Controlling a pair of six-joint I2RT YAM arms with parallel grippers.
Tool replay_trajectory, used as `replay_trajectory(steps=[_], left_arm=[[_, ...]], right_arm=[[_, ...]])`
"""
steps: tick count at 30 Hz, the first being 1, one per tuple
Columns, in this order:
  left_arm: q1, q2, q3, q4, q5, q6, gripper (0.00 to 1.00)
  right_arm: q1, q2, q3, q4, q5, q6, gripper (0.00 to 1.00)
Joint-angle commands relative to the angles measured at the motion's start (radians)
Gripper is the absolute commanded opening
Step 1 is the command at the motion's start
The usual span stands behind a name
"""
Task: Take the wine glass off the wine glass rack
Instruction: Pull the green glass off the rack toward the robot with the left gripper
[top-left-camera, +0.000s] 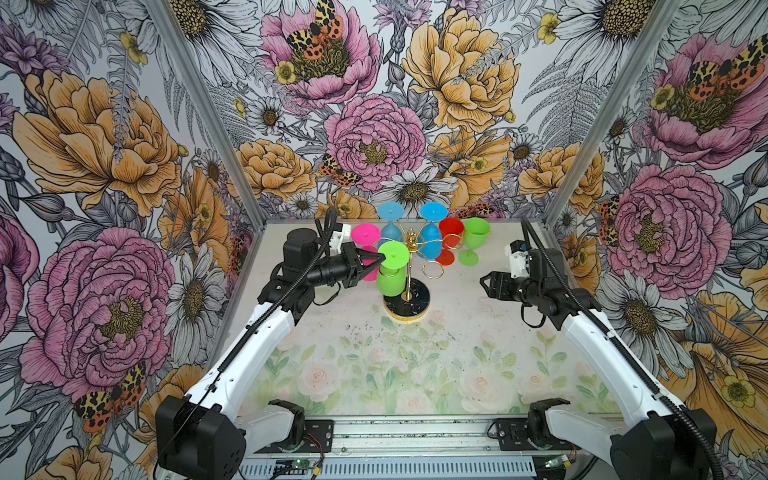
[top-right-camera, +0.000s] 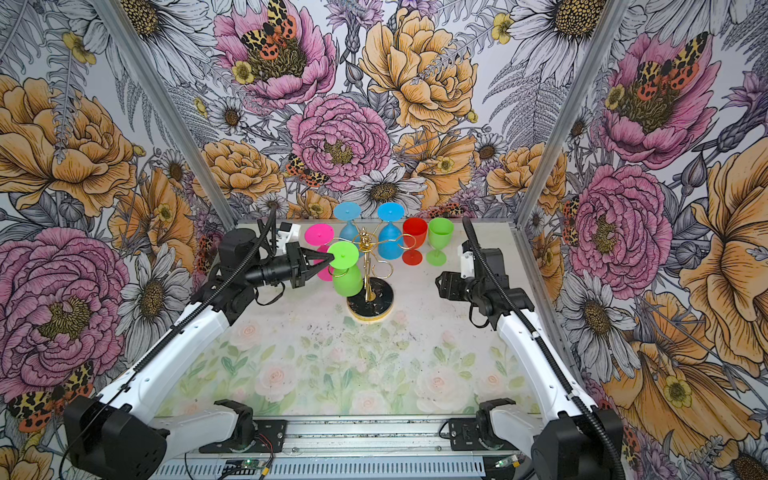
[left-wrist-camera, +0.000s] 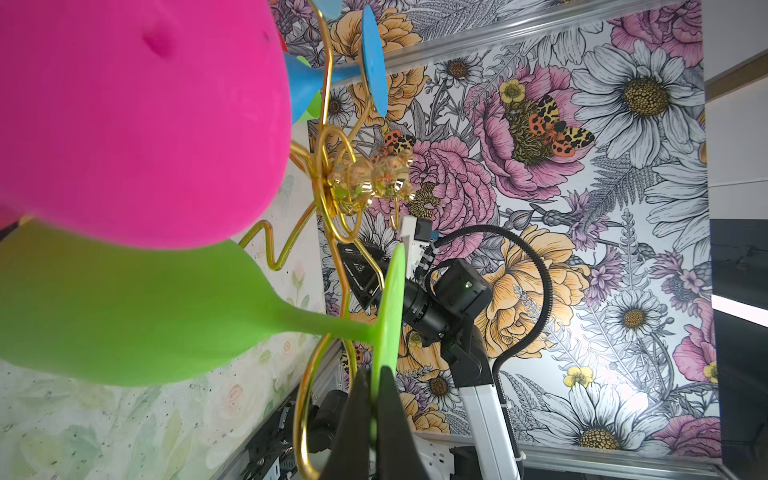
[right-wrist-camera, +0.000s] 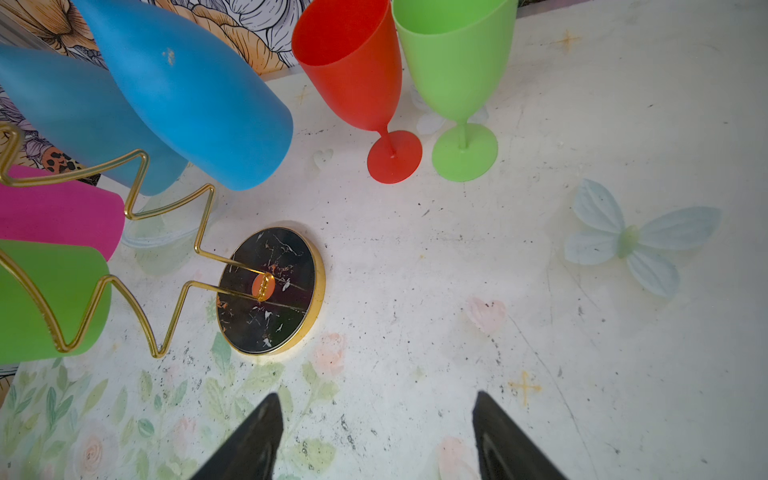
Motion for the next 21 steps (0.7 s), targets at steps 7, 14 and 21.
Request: replay_trajectory(steps=[7, 14, 21], left_arm=[[0.043, -0.021, -0.017, 0.09, -0.007, -0.058, 0.0], [0.07, -0.079, -0.05, 0.07, 0.007, -0.063, 0.0], [0.087, -0.151, -0.097, 0.066, 0.021, -0.072, 0.0]], right_arm=[[0.006, -0.019, 0.005, 0.017, 0.003, 0.001, 0.73], [0.006, -0.02, 0.005, 0.017, -0.006, 0.005, 0.73], [0.007, -0.016, 0.007, 0.017, -0.011, 0.008, 0.73]])
